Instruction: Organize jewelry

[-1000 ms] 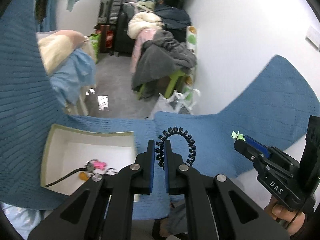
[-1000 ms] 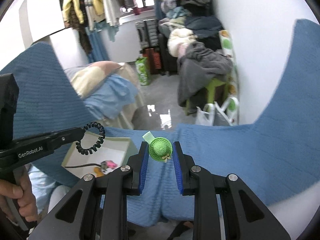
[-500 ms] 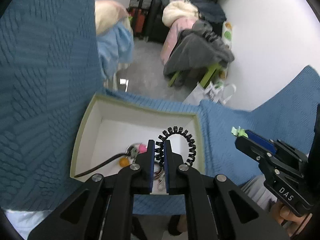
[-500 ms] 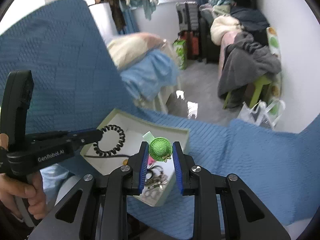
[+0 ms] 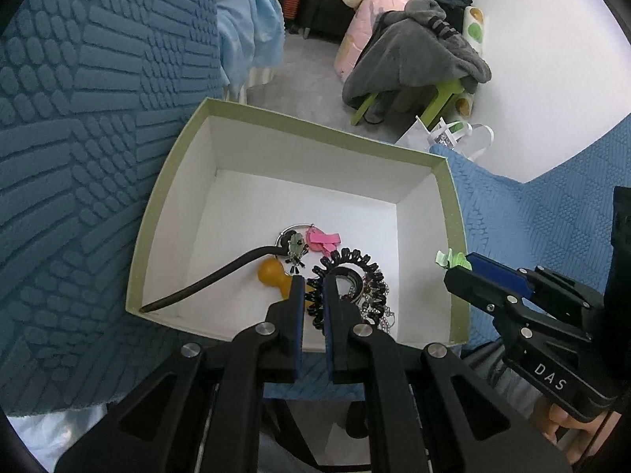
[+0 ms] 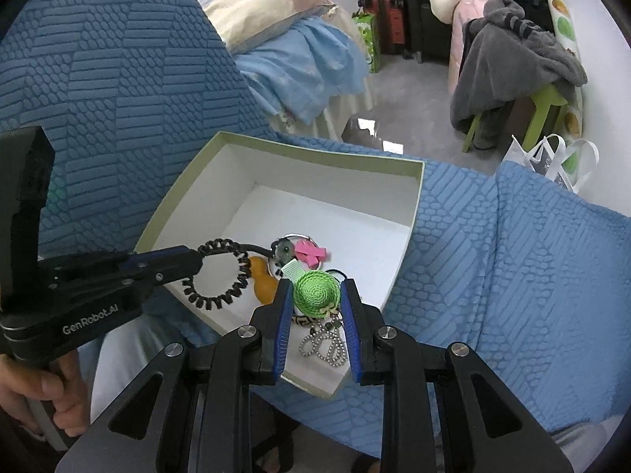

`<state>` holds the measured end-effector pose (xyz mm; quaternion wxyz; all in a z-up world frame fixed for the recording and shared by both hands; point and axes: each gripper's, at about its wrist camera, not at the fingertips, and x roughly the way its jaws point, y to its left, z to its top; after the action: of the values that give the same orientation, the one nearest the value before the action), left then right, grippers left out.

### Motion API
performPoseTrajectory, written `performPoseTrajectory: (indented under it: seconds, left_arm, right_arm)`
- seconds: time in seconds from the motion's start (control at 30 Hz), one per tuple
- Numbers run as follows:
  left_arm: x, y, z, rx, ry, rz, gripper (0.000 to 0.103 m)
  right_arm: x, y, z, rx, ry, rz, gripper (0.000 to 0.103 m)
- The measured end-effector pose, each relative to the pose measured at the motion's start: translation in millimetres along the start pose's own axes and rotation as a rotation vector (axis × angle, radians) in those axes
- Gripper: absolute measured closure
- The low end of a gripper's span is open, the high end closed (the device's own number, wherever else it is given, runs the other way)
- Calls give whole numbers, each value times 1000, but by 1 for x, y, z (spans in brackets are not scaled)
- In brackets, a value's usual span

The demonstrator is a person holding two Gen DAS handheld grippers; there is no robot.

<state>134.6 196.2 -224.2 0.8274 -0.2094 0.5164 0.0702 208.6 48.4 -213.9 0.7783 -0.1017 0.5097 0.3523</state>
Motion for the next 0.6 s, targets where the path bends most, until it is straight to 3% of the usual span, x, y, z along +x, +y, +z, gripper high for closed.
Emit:
performPoseTrajectory:
  seconds: [0.03,0.07,0.13,0.37,0.6]
  left_arm:
    - [-2,1,0,-9,4,1,84]
    - [-3,2,1,-18,2,1,67]
    - [-13,1,4,-24,-33,-3,57]
    - [-68,-15,19,-3,-134,-7,55]
    - [-158,-43,29,76,-301,7,52]
  right_arm:
    - [-2,-1,0,3,1,-2,74]
    - [-4,-2,1,7,-2,-2,69]
    - [-10,-3,3,12,-16,-5,68]
    - [-67,-7,20,32,-125,-42,68]
    - [-152,5,36,19,-297,-73,65]
